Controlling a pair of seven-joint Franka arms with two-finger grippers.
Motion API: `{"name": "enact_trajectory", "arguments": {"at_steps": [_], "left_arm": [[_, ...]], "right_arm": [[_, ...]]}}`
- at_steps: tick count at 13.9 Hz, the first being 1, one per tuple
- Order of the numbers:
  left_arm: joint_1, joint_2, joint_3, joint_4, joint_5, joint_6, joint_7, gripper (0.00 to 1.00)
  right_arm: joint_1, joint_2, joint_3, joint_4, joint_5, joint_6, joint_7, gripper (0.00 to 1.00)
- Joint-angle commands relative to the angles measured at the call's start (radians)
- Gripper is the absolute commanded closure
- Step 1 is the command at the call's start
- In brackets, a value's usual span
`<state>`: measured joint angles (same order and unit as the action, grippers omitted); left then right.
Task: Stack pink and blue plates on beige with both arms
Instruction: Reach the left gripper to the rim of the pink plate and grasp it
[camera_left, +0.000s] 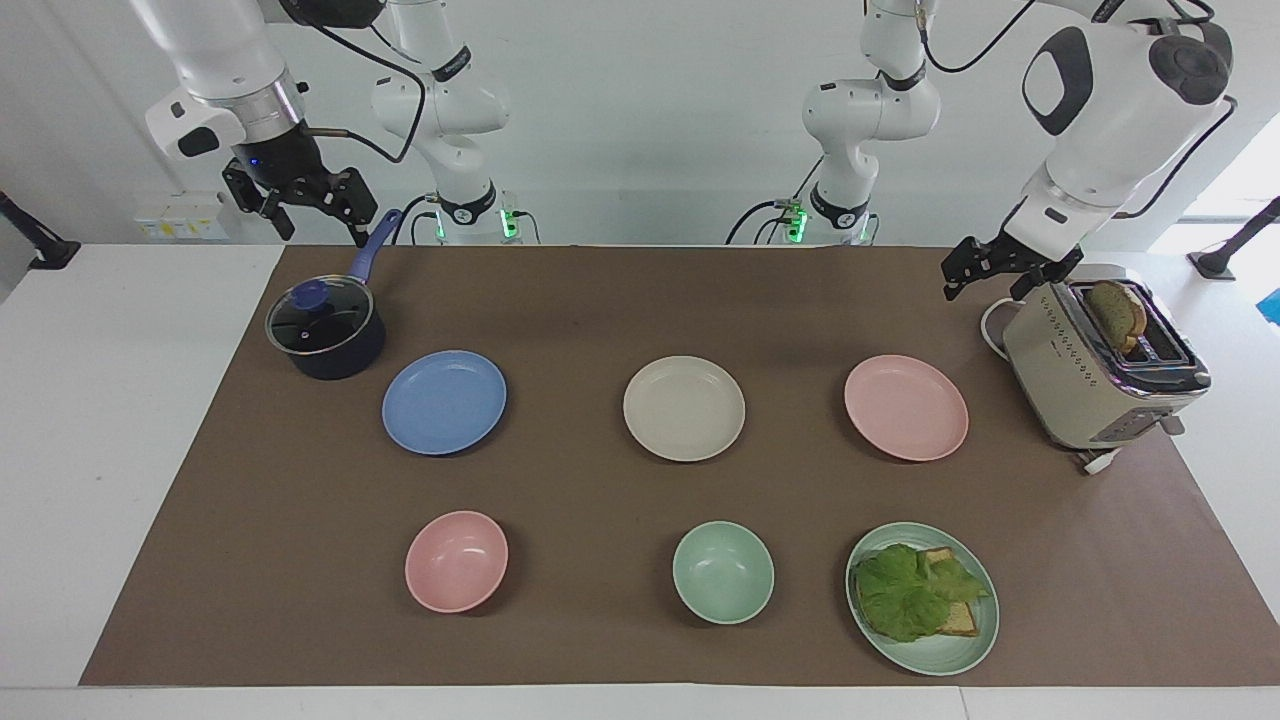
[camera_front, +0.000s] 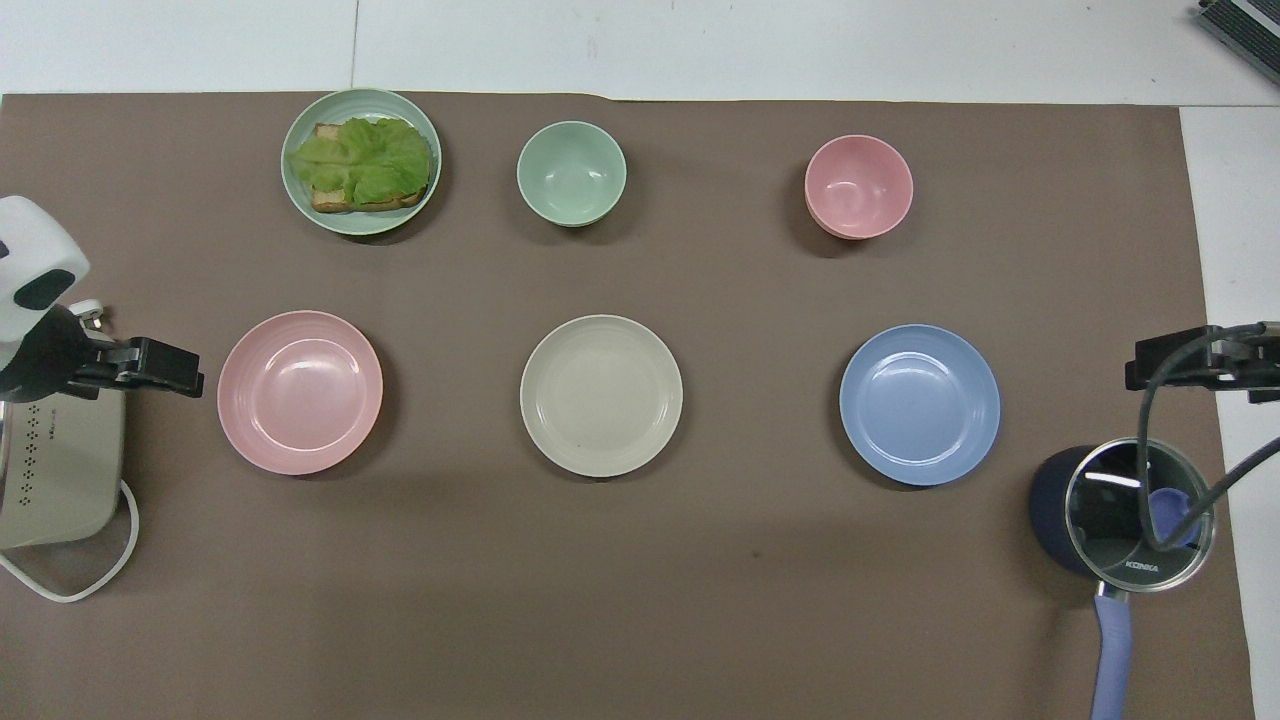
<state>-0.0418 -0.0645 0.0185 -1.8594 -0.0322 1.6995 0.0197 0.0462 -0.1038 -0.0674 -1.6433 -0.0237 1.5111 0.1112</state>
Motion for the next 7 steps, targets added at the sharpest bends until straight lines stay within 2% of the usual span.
{"name": "enact_trajectory", "arguments": {"at_steps": [1, 4, 7], "left_arm": [[0.019, -0.017, -0.005, -0.099, 0.015, 0.095, 0.006, 0.0], [0.036, 0.014, -0.005, -0.217, 0.015, 0.242, 0.017, 0.0], [0.069, 0.095, -0.003, -0.264, 0.015, 0.365, 0.055, 0.0]], "right_arm": [[-0.012, -0.02, 0.001, -0.023, 0.01, 0.008, -0.028, 0.0], [-0.012, -0.02, 0.001, -0.024, 0.01, 0.008, -0.028, 0.0], [-0.012, -0.02, 0.001, -0.024, 0.01, 0.008, -0.028, 0.0]]}}
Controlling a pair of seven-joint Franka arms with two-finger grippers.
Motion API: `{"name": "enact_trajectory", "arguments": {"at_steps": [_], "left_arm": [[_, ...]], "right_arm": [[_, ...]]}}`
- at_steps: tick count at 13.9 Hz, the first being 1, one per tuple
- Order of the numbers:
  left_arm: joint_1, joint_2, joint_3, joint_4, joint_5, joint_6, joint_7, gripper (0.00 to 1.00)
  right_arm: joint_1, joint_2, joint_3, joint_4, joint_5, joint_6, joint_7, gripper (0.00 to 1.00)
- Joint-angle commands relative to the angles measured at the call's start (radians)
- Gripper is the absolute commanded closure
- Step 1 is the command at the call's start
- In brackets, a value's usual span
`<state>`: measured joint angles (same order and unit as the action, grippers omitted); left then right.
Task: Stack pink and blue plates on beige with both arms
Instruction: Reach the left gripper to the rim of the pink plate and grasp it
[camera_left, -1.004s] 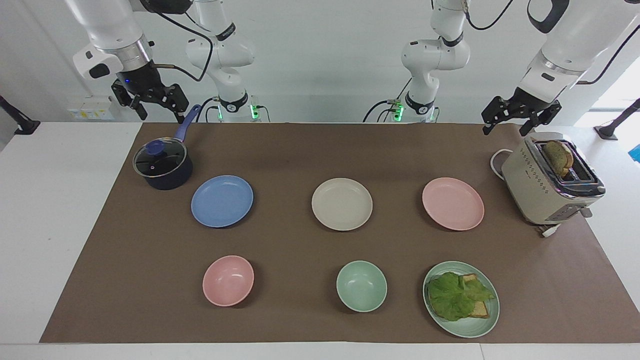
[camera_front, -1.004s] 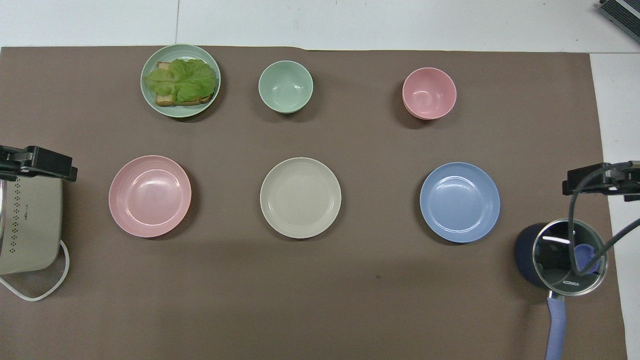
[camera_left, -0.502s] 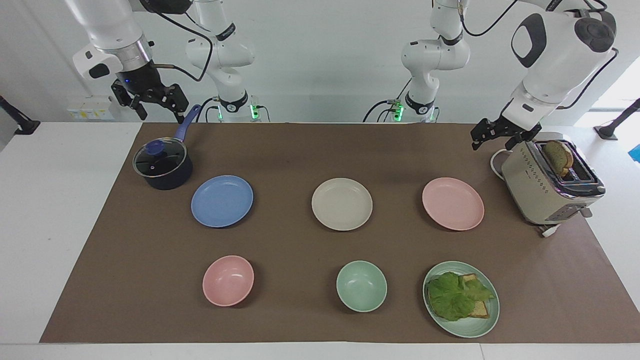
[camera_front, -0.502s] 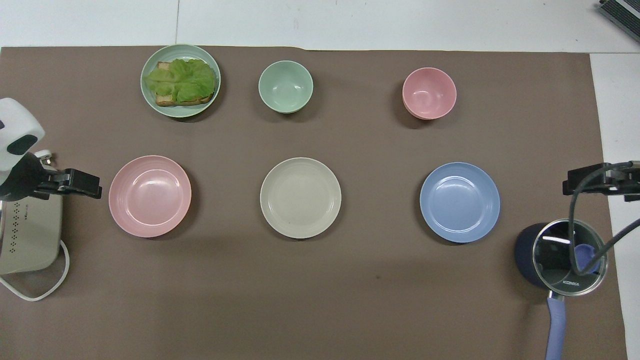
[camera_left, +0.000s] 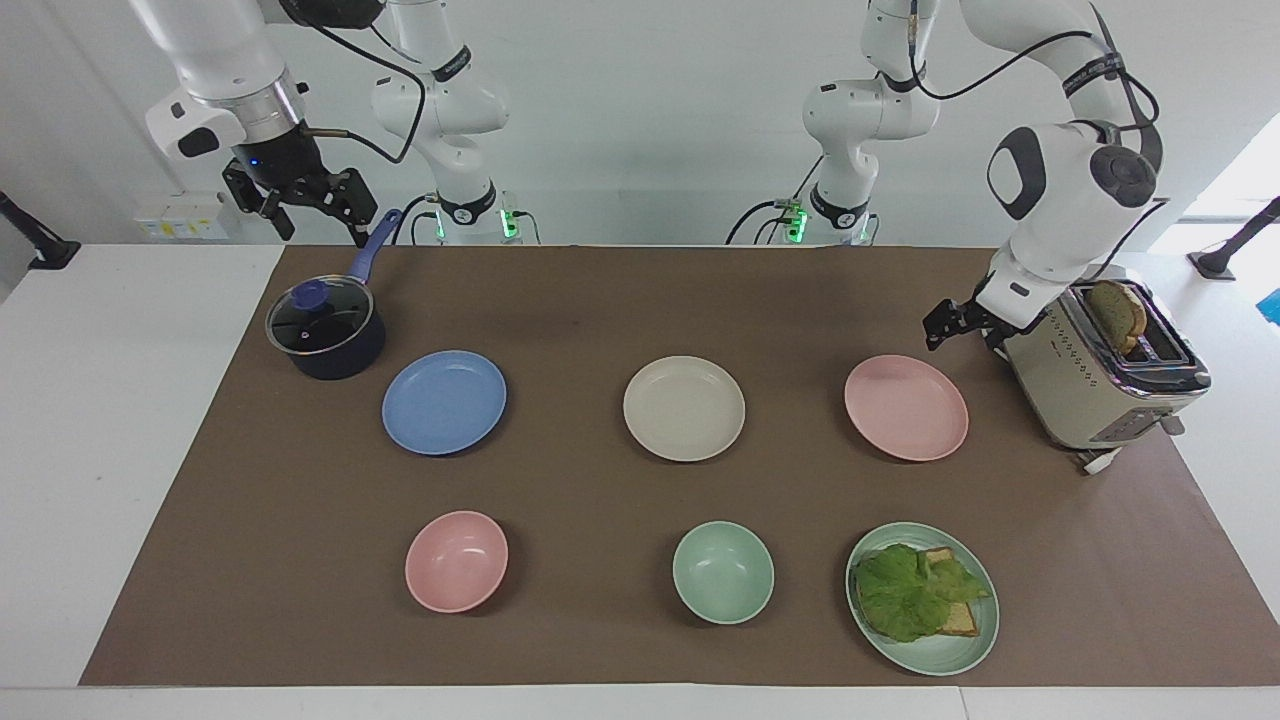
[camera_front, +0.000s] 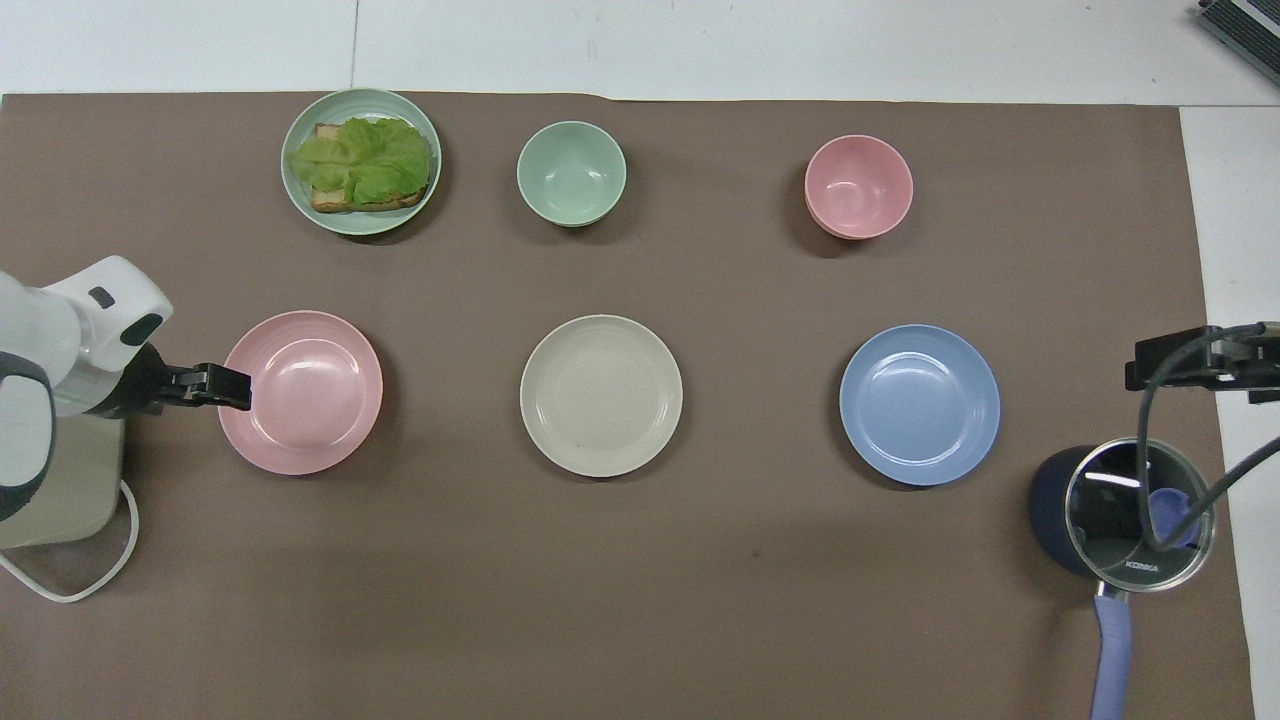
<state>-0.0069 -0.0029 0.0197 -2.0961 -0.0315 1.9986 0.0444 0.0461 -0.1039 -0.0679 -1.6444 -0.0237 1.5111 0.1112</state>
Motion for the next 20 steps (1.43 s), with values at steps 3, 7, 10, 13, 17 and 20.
{"name": "enact_trajectory", "arguments": {"at_steps": [3, 7, 10, 13, 17, 20], "left_arm": [[0.068, 0.084, -0.004, -0.03, 0.015, 0.115, 0.086, 0.0], [0.065, 0.132, -0.006, -0.032, 0.015, 0.152, 0.071, 0.0], [0.065, 0.17, -0.006, -0.045, 0.015, 0.189, 0.068, 0.0], [0.067, 0.173, -0.006, -0.061, 0.015, 0.21, 0.066, 0.0], [0.065, 0.173, -0.007, -0.061, 0.013, 0.204, 0.063, 0.8], [0.068, 0.173, -0.006, -0.058, 0.013, 0.19, 0.071, 1.0]], "right_arm": [[-0.012, -0.022, 0.002, -0.028, 0.01, 0.008, -0.028, 0.0], [-0.012, -0.022, 0.002, -0.028, 0.01, 0.008, -0.028, 0.0], [-0.012, -0.025, 0.002, -0.029, 0.01, 0.008, -0.028, 0.0], [-0.012, -0.028, 0.002, -0.035, 0.01, 0.008, -0.027, 0.0], [-0.012, -0.028, 0.002, -0.035, 0.01, 0.008, -0.027, 0.0], [-0.012, -0.028, 0.002, -0.035, 0.01, 0.008, -0.027, 0.0]]}}
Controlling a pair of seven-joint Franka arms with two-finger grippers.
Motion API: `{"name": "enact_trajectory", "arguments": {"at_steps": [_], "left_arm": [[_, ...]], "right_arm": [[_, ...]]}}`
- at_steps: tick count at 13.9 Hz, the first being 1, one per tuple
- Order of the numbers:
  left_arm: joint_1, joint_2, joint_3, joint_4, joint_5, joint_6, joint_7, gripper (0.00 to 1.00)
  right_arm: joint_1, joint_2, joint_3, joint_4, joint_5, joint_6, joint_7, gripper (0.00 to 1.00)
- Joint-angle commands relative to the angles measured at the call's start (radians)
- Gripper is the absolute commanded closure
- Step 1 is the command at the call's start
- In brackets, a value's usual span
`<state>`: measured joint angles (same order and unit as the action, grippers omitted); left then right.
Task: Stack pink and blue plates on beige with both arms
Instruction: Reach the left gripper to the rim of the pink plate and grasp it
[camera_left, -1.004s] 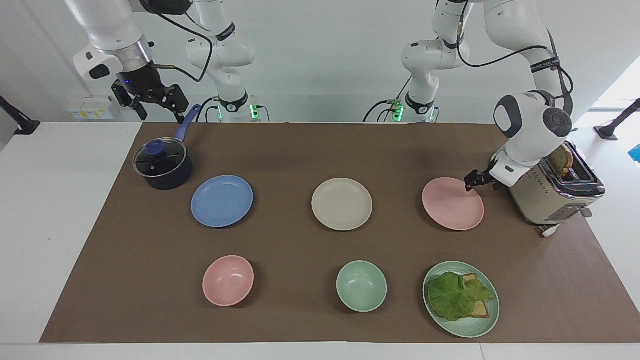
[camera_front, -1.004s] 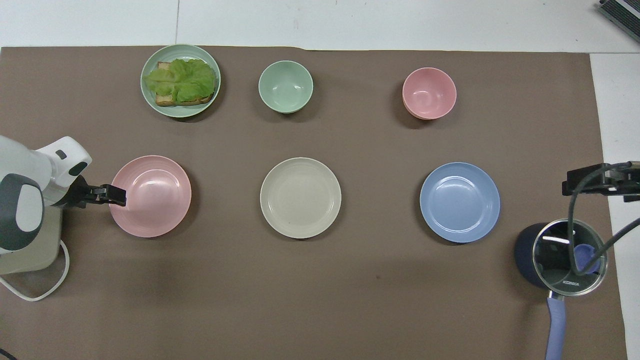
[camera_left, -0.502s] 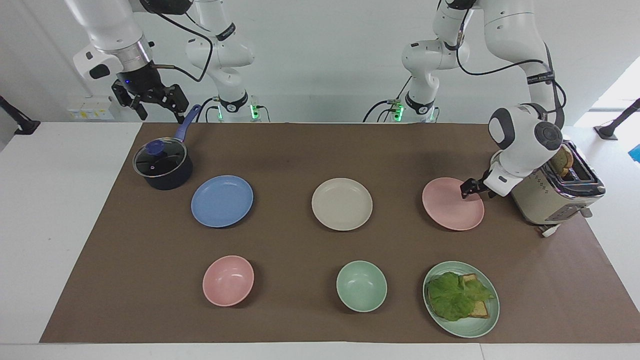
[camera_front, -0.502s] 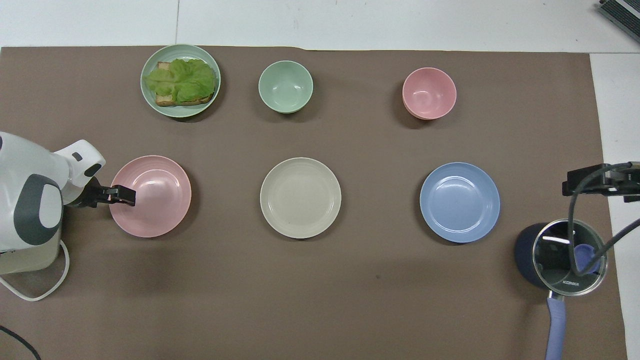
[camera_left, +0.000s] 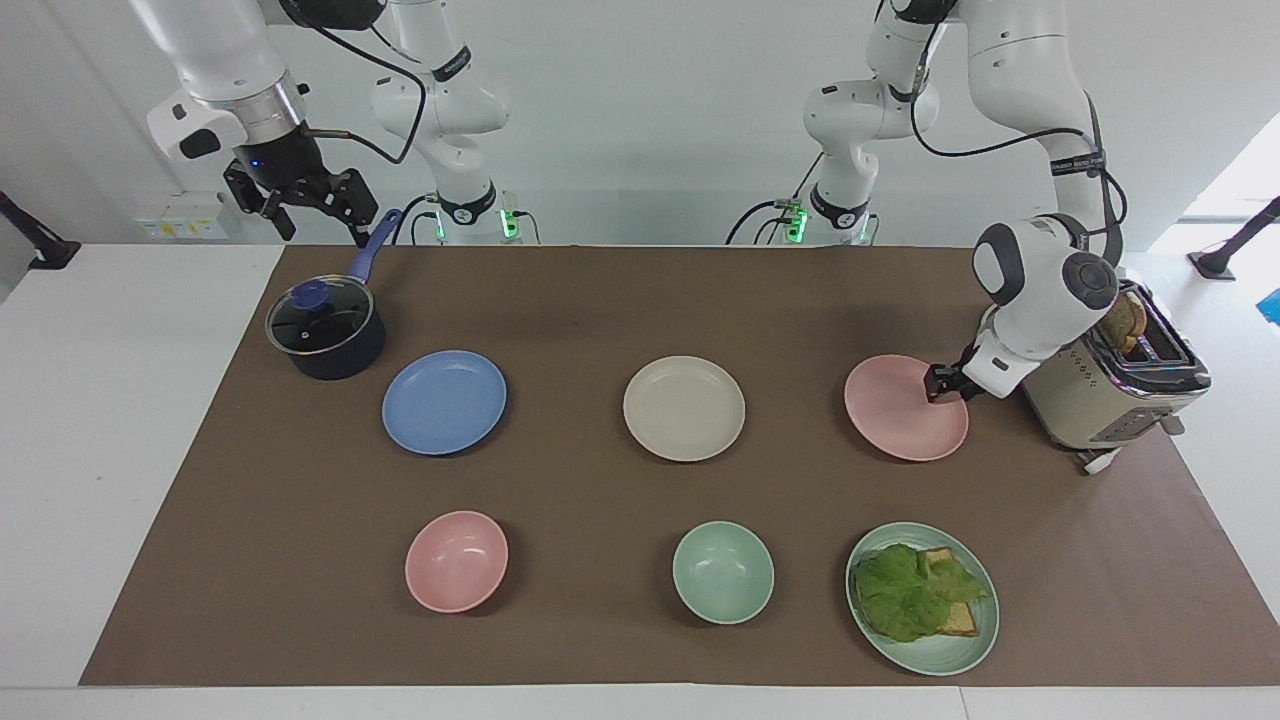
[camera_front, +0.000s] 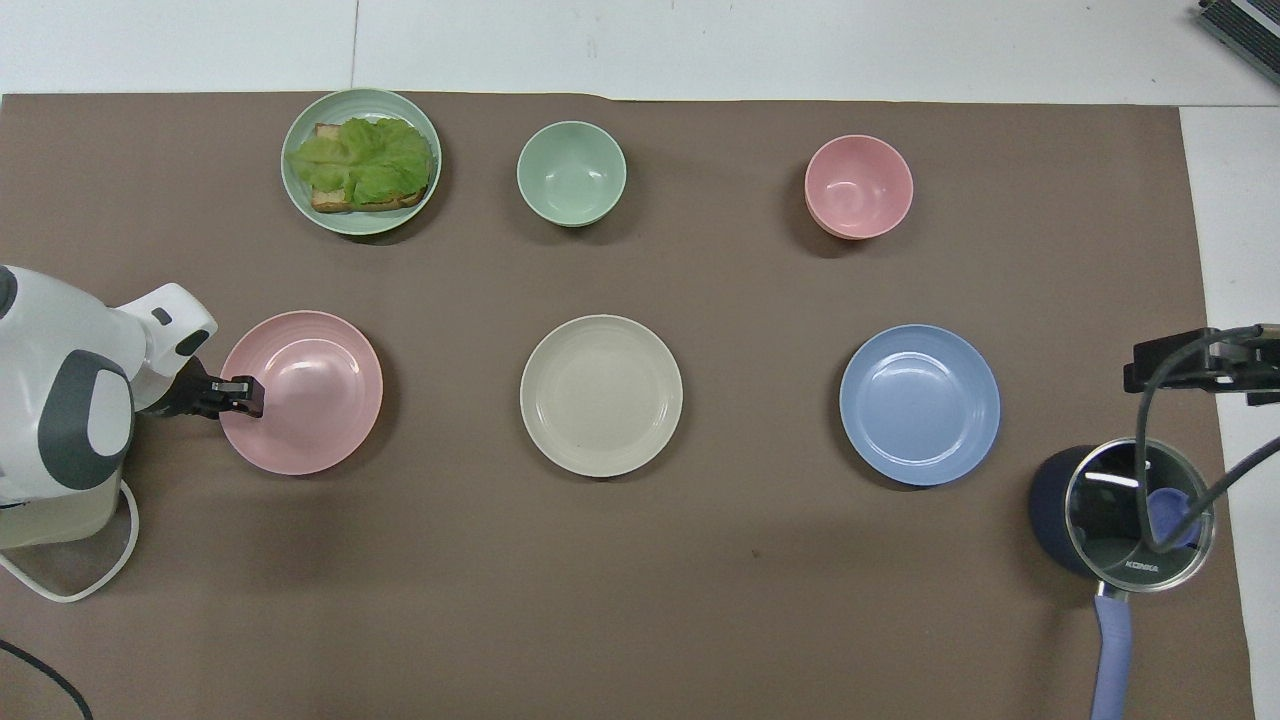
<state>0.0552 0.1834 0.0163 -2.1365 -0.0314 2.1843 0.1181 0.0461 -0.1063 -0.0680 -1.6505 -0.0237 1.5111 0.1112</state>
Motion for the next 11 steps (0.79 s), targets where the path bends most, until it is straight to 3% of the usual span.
{"name": "enact_trajectory", "arguments": {"at_steps": [1, 3, 7, 11], "left_arm": [[0.008, -0.013, -0.004, -0.01, 0.013, -0.009, -0.003, 1.0], [0.003, -0.018, -0.004, 0.024, 0.005, -0.079, -0.002, 1.0], [-0.011, -0.027, -0.009, 0.206, -0.025, -0.375, -0.005, 1.0], [-0.026, -0.067, -0.022, 0.257, -0.146, -0.463, -0.049, 1.0]], "right_arm": [[-0.012, -0.026, 0.002, -0.029, 0.01, 0.008, -0.027, 0.0], [-0.012, -0.026, 0.002, -0.029, 0.01, 0.008, -0.027, 0.0], [-0.012, -0.026, 0.002, -0.029, 0.01, 0.008, -0.027, 0.0], [-0.012, -0.026, 0.002, -0.029, 0.01, 0.008, -0.027, 0.0]]}}
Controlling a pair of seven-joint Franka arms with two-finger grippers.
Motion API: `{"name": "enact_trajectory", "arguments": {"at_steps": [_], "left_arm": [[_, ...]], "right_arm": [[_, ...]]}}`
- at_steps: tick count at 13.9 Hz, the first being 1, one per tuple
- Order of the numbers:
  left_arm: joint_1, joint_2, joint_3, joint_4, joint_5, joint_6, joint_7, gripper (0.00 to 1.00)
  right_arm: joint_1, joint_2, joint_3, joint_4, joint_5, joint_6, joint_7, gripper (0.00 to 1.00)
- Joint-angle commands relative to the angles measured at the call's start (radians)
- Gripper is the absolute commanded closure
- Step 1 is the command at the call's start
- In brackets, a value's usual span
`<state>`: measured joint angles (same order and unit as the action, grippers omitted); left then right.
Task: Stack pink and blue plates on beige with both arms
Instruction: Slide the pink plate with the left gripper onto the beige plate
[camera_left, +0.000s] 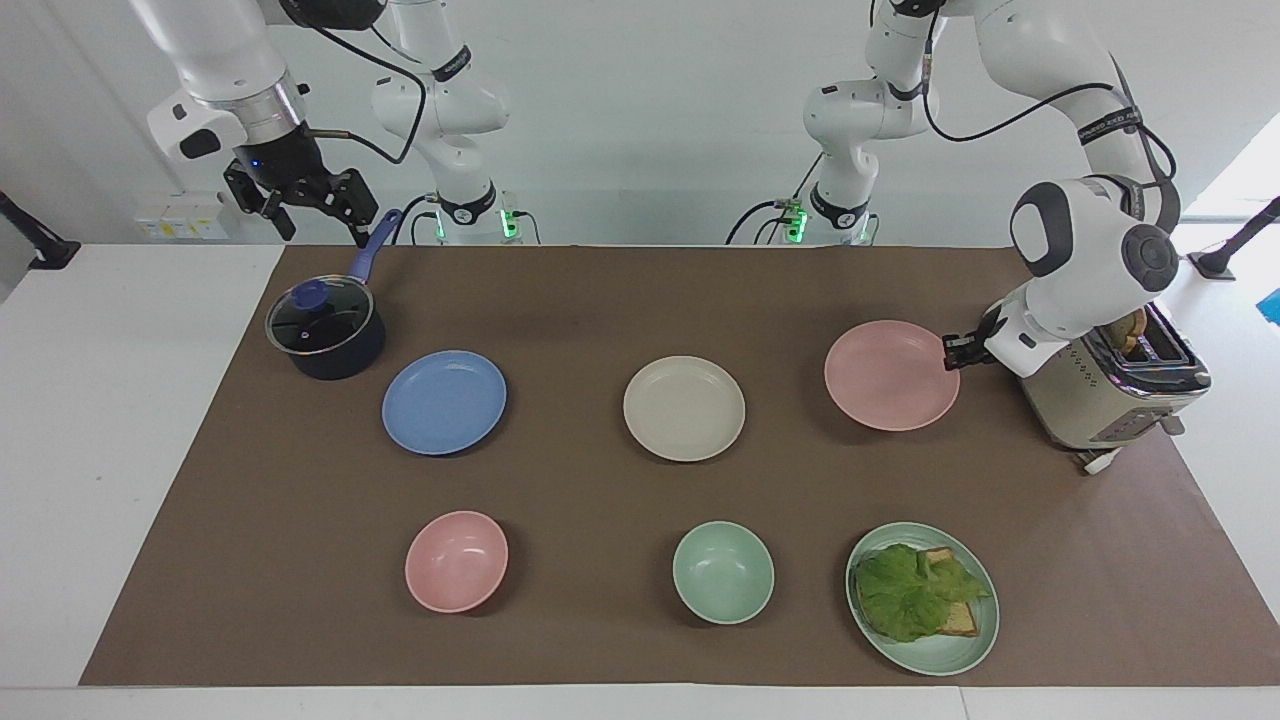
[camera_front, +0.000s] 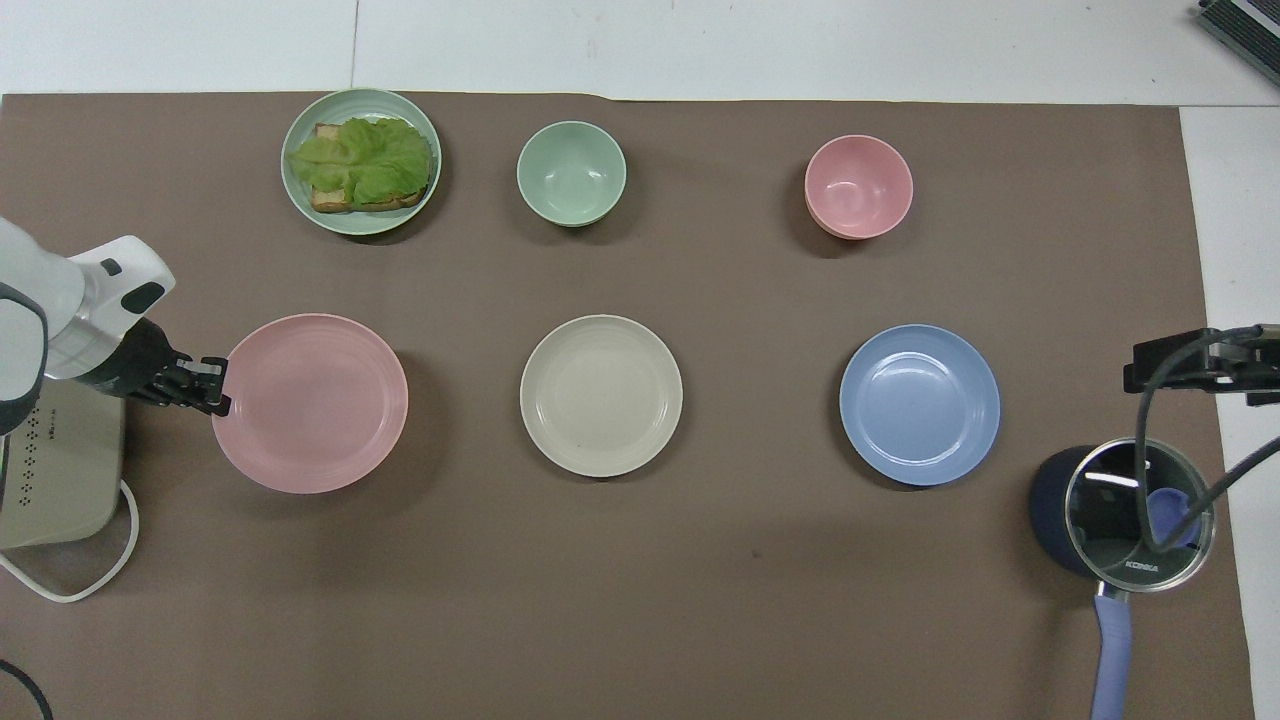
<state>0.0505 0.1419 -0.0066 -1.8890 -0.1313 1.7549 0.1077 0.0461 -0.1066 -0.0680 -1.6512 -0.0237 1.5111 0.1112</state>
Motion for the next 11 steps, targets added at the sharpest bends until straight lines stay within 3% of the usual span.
{"name": "enact_trajectory", "arguments": {"at_steps": [1, 6, 11], "left_arm": [[-0.043, -0.031, -0.001, 0.01, -0.072, -0.032, -0.086, 1.0], [-0.202, -0.054, -0.001, -0.027, -0.16, 0.011, -0.272, 1.0], [-0.38, -0.062, -0.001, -0.108, -0.241, 0.225, -0.445, 1.0]], "right_arm": [[-0.012, -0.025, 0.002, -0.029, 0.01, 0.008, -0.027, 0.0], [-0.012, -0.025, 0.002, -0.03, 0.01, 0.008, -0.027, 0.0], [-0.012, -0.025, 0.002, -0.029, 0.01, 0.008, -0.027, 0.0]]}}
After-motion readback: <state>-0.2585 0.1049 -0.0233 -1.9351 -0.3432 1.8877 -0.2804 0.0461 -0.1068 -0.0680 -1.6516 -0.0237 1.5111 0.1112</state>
